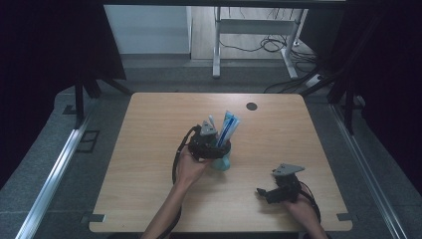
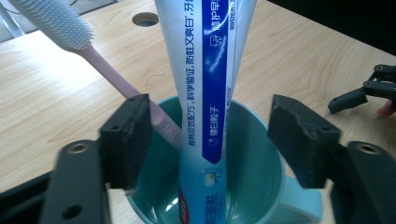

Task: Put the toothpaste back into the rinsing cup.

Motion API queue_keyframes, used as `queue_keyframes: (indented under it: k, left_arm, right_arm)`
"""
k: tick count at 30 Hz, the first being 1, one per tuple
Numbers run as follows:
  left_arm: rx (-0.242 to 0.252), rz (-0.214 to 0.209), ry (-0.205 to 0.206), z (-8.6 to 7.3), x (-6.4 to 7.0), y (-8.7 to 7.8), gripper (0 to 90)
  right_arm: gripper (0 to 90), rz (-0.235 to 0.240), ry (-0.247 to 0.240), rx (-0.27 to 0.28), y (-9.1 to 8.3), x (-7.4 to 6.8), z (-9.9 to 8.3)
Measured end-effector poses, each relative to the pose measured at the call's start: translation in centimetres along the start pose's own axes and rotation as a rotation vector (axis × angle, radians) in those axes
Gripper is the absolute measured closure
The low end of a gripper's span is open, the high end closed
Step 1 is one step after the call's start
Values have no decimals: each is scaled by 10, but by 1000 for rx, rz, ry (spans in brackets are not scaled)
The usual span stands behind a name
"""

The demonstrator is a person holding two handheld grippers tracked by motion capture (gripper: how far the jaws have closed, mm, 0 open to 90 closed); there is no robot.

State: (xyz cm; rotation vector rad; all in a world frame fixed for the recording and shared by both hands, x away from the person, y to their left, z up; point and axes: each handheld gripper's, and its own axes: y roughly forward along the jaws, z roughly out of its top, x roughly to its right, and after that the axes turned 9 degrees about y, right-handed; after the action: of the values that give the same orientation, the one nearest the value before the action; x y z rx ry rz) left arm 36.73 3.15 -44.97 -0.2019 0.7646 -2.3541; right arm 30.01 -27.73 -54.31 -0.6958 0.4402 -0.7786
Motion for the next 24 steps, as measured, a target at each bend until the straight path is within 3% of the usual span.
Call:
queue_keyframes:
  k: [3,9,24]
  left_arm:
    - [-1,-15,-15,0,1,-3,236]
    - [-25,-15,2,-1,4,-9,140]
    - [-17,-9,-14,-16,1,-34,86]
  right_arm:
    - [20,0,0,0,0,0,0]
    - [20,0,0,0,0,0,0]
    - [20,1,1,0,0,0,0]
